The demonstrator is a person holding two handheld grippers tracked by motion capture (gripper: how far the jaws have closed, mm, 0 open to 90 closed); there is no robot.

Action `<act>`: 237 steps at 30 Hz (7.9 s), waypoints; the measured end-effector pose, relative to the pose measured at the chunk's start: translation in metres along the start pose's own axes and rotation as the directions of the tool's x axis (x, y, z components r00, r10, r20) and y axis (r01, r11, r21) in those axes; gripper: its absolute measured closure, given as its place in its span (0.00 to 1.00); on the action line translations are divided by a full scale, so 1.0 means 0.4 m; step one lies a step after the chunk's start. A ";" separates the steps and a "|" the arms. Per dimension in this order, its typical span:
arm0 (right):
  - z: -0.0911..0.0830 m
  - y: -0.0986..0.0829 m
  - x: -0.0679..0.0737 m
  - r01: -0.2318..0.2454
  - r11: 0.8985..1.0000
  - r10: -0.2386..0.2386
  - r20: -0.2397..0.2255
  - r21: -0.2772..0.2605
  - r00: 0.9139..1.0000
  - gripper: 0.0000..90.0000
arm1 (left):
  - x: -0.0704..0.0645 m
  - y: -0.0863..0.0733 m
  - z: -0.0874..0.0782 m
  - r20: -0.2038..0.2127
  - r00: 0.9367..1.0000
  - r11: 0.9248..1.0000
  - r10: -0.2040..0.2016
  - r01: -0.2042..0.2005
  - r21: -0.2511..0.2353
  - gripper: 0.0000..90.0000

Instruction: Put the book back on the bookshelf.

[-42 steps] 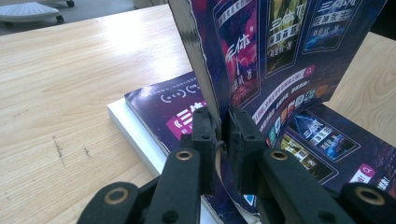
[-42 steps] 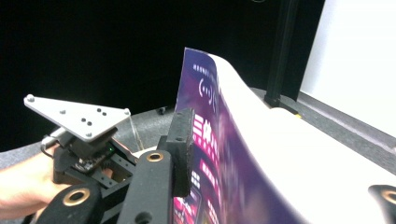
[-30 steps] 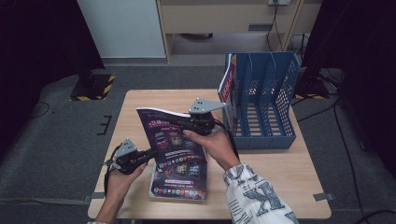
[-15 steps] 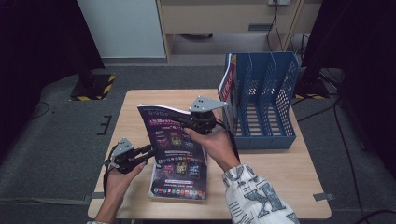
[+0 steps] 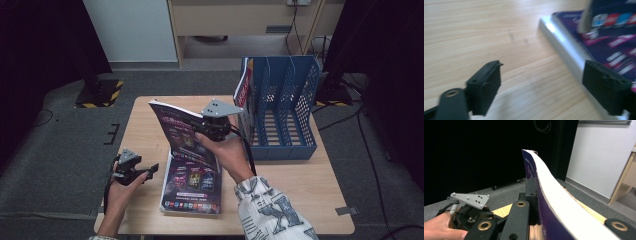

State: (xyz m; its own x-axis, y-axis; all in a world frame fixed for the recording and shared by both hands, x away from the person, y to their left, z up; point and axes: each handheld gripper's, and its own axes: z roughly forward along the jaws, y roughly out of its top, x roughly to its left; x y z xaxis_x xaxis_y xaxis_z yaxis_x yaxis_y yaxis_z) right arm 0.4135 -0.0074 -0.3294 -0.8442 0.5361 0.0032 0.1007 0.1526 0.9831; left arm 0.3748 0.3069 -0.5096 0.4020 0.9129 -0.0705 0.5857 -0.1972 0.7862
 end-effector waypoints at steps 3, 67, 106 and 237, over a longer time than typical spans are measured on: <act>-0.001 0.003 -0.004 0.000 1.000 0.000 0.010 -0.005 1.000 0.92 | 0.006 -0.009 0.010 -0.020 1.000 0.999 0.008 -0.007 0.045 0.10; -0.277 -0.090 -0.070 -0.064 0.997 0.070 0.124 -0.048 0.990 0.92 | 0.019 -0.043 0.053 -0.110 0.994 0.992 0.014 0.000 0.124 0.03; -0.467 -0.124 -0.103 -0.076 0.996 0.082 0.169 -0.044 0.982 0.92 | 0.018 -0.043 0.053 -0.112 0.994 0.992 0.014 -0.001 0.123 0.03; -0.368 0.058 -0.490 -0.183 0.981 0.174 0.699 -0.063 0.694 0.92 | 0.007 -0.048 0.047 -0.109 0.994 0.992 0.009 0.005 0.128 0.01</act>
State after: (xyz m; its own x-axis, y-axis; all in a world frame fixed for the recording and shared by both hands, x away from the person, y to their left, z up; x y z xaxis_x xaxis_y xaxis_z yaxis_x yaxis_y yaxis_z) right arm 0.5038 -0.2310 -0.2804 -0.2001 0.9787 0.0459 0.2201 -0.0008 0.9755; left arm 0.3780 0.3066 -0.5366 0.3280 0.9447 0.0034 0.6733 -0.2363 0.7006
